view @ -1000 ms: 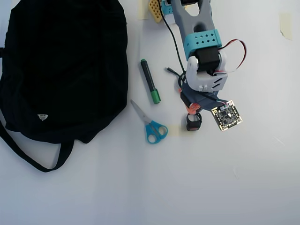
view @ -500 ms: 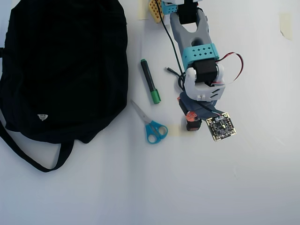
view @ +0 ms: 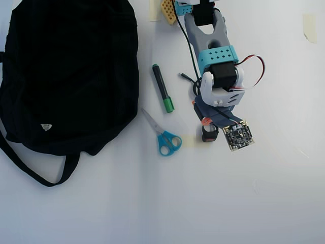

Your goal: Put the bike light into the black bag

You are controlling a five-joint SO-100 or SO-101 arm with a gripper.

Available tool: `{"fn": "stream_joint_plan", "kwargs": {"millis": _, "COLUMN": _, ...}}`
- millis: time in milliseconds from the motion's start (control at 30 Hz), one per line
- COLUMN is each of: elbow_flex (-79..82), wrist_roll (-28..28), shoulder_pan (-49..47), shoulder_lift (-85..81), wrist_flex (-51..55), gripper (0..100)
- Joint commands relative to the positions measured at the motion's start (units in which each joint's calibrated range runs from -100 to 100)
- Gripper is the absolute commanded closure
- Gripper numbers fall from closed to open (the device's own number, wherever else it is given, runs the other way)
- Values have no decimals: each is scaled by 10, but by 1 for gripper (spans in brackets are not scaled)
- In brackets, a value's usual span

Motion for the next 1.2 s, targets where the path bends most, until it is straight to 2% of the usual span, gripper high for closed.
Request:
{"fn": "stream_joint_plan", "kwargs": {"millis": 0, "elbow_flex": -16, "wrist_roll": -1, "shoulder_pan": 4, "shoulder_lift": -9, "wrist_flex": 3, "gripper": 90}}
{"fn": "stream_joint_plan", "kwargs": {"millis": 100, "elbow_flex": -15, "wrist_roll": 3, "shoulder_pan": 5, "shoulder_lift": -3, "wrist_flex": 3, "gripper": 85}}
{"fn": "stream_joint_plan", "kwargs": {"millis": 233, "elbow_flex": -15, "wrist_roll": 7, "shoulder_pan": 5, "shoulder_lift": 12, "wrist_flex": -1, "gripper": 82}}
{"fn": "stream_joint_plan", "kwargs": {"millis": 433, "elbow_flex": -22, "wrist_roll": 28, "shoulder_pan": 4, "shoulder_lift": 31, "wrist_flex": -4, "gripper": 82}}
{"fn": "stream_joint_plan", "kwargs": {"millis": 833, "elbow_flex": -22, "wrist_roll": 28, "shoulder_pan": 3, "shoulder_lift": 32, "wrist_flex": -4, "gripper": 81}}
{"fn": "stream_joint_plan", "kwargs": {"millis": 1067, "elbow_flex": -18, "wrist_roll": 29, "shoulder_pan": 0, "shoulder_lift": 32, "wrist_flex": -4, "gripper": 67}}
{"fn": "stream_joint_plan", "kwargs": {"millis": 1167, "elbow_flex": -18, "wrist_roll": 29, "shoulder_pan": -1, "shoulder_lift": 32, "wrist_flex": -5, "gripper": 66}}
